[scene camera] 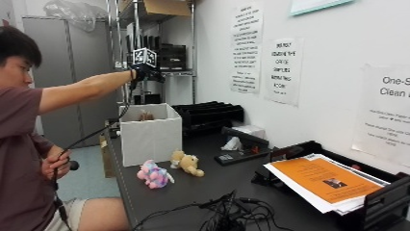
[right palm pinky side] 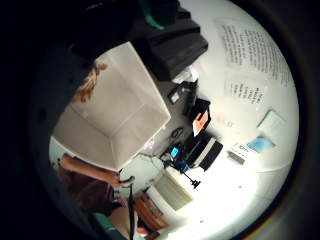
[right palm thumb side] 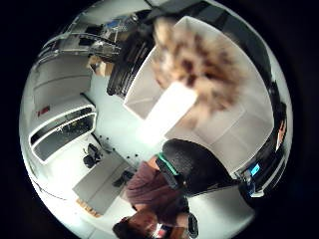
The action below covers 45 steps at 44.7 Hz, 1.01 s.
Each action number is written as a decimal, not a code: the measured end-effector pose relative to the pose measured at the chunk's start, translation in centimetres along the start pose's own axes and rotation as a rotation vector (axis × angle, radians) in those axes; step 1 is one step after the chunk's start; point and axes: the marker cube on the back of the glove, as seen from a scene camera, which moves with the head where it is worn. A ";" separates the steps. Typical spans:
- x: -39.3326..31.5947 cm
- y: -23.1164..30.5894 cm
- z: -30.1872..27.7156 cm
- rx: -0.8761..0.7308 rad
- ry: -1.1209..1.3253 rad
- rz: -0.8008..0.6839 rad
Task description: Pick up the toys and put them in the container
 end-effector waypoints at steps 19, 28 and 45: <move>10.7 7.9 -1.9 0.008 -0.007 0.325; 20.2 17.3 1.6 0.019 -0.106 0.517; 26.2 27.5 15.2 0.093 -0.290 0.514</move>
